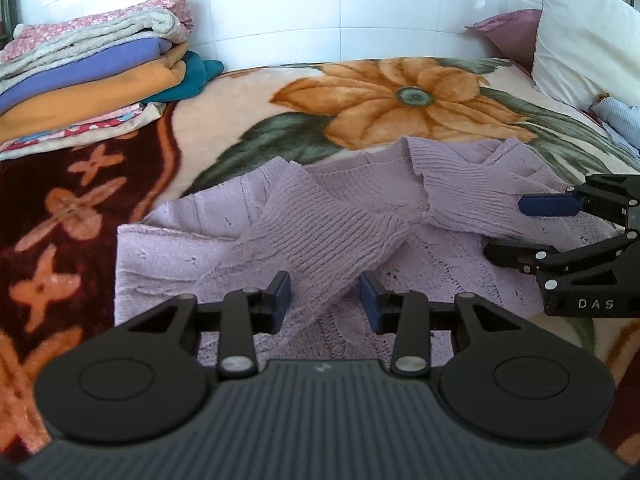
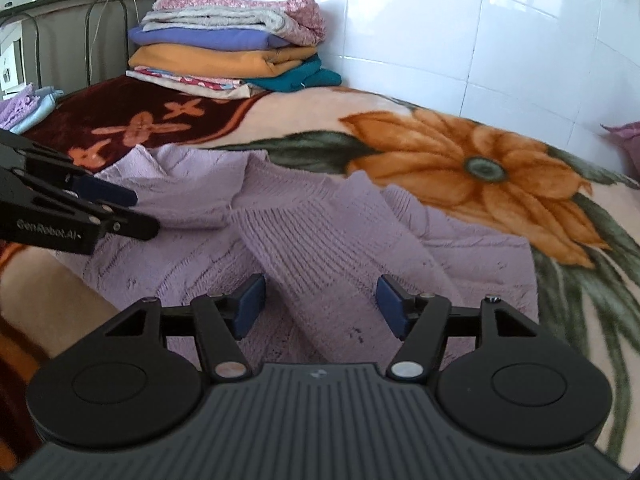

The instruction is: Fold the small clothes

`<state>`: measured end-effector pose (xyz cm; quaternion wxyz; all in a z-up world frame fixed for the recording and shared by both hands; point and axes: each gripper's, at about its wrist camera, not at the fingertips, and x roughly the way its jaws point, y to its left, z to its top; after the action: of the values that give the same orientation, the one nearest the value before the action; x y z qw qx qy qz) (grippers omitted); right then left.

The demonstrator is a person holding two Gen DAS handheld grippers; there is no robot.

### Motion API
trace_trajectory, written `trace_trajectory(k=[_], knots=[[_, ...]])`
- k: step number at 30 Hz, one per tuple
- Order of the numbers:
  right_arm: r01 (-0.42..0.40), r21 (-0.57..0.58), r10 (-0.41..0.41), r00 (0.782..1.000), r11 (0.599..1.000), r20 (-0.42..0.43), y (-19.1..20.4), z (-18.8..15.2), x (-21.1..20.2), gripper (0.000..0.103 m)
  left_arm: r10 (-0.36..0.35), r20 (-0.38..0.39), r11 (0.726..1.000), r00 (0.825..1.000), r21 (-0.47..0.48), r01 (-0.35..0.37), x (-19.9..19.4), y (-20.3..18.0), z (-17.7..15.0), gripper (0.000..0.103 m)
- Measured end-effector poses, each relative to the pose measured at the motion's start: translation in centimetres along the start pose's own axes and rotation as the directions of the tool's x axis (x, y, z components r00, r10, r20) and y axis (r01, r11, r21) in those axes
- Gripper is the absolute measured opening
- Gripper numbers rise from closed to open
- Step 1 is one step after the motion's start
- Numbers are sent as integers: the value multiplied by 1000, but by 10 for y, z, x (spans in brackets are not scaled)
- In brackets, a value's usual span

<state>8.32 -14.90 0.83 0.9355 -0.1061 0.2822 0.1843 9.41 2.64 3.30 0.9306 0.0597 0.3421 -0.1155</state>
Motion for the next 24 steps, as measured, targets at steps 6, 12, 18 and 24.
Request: trace_trajectory(k=[6,12,18,24], knots=[[2,3,-2,1000,1000,4,1,-3,2,70,5,2,1000,1000,2,-5,2,1,0,41],[-3,22,3,1000,1000,2,-2,-4,5,70,9,3,1000,1000,0,-9,3,0,-1,42],[-3,30,3,1000,1000,4,-2,-6,7,71,12,0,1000,1000,4,-12,5,-1,-2,43],[-1,41,1,1000,999,1,-3,-8,11,73,15,-2,1000,1000,5,-15,9,0,-3,44]])
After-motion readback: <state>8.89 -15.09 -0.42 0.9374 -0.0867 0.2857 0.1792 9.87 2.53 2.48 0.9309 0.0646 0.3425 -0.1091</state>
